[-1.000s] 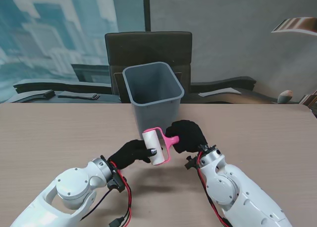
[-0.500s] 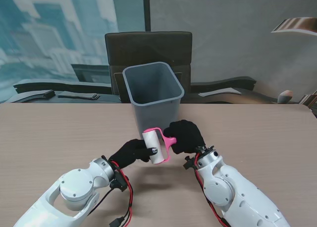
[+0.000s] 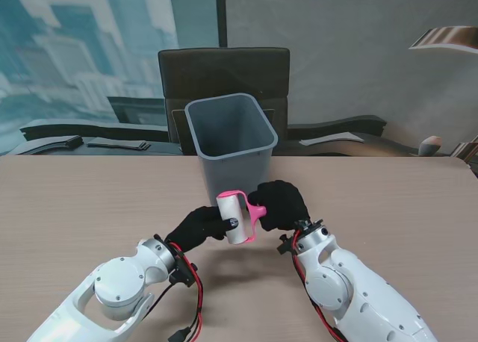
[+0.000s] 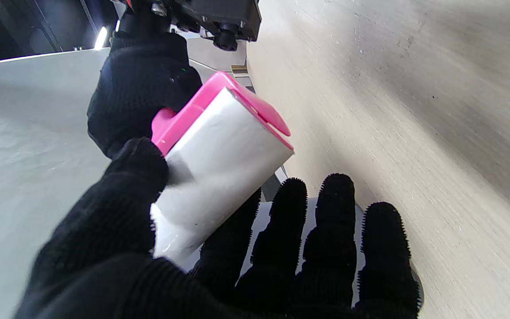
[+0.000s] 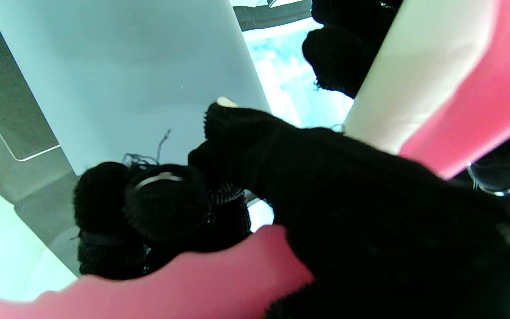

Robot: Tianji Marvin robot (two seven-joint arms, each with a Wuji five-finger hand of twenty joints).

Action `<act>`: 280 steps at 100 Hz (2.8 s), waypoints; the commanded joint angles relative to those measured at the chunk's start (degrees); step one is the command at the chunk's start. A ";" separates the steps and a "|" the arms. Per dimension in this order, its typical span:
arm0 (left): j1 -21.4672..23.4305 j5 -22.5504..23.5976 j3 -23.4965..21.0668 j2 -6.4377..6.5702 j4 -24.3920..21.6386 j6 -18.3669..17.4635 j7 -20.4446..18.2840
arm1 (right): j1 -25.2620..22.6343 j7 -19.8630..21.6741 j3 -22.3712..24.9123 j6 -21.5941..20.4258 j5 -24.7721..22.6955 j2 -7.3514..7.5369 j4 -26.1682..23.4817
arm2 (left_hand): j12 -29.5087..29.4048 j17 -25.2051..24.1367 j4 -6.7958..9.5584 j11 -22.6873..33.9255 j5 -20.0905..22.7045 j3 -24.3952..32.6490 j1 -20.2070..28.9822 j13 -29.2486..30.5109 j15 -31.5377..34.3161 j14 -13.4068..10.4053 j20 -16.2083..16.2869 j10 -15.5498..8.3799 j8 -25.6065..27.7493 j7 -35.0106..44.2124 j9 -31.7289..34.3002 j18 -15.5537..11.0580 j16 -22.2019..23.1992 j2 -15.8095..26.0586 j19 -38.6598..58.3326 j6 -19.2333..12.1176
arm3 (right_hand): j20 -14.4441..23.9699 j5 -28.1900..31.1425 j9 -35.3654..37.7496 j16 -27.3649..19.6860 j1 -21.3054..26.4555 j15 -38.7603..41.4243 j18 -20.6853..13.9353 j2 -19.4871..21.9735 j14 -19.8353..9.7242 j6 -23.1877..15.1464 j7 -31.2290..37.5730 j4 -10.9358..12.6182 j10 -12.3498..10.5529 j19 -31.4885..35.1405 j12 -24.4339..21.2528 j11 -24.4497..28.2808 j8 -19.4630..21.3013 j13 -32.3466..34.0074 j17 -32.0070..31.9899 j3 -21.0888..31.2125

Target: Replace a lint-roller refill

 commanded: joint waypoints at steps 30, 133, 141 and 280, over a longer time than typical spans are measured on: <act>-0.45 0.23 1.06 -0.27 -0.49 0.89 -1.24 | 0.19 0.81 -1.11 -0.22 1.10 -0.57 -0.18 | 1.22 1.01 0.67 2.22 2.11 2.97 2.01 1.42 2.48 -1.20 0.79 -1.23 1.70 3.37 2.73 -0.38 0.89 -2.42 3.40 -3.25 | -0.94 2.27 1.46 -0.71 6.87 -0.43 0.08 3.81 -5.27 -0.80 3.53 5.53 -0.51 1.85 -2.33 1.91 0.15 2.35 0.09 15.16; 0.64 9.15 2.11 -3.01 -0.53 -5.46 14.20 | -0.67 13.49 2.98 -6.96 4.87 1.27 -0.69 | 21.41 11.71 5.52 11.73 0.77 12.38 23.02 16.45 25.81 0.62 -2.14 -2.73 4.90 40.63 21.58 -1.14 6.48 -3.02 25.82 -9.96 | 8.58 -28.73 -22.08 -8.28 -10.17 -37.97 -4.43 19.62 -2.61 8.99 -2.99 -0.14 0.43 -22.23 -19.75 -12.54 -30.80 -20.14 -17.42 -18.53; 0.59 10.63 1.91 -2.95 -0.33 -5.88 14.62 | -1.11 15.38 4.54 -8.53 5.11 1.67 -0.99 | 21.62 11.68 5.65 11.72 0.68 12.36 22.95 16.40 25.89 0.57 -2.10 -2.76 4.99 40.66 21.52 -1.11 6.62 -2.99 25.87 -9.99 | 7.43 -27.84 -23.95 -9.32 -12.53 -41.25 -4.90 20.41 -2.68 10.26 -10.67 0.42 0.29 -24.85 -21.33 -13.80 -27.45 -21.64 -18.85 -19.36; 0.58 14.92 1.94 -2.42 0.86 -9.05 14.74 | 0.41 8.55 1.42 -9.35 17.35 -2.52 1.93 | 22.14 11.08 6.49 11.46 0.49 12.23 22.72 15.80 25.36 0.07 -2.01 -2.89 5.67 40.60 21.20 -1.23 7.09 -2.82 25.78 -10.23 | 4.79 -24.15 -16.67 -13.46 -4.49 -42.78 1.21 65.18 4.76 16.26 -20.60 7.37 5.09 -23.29 -25.02 -12.30 -14.83 -16.11 -16.11 -56.32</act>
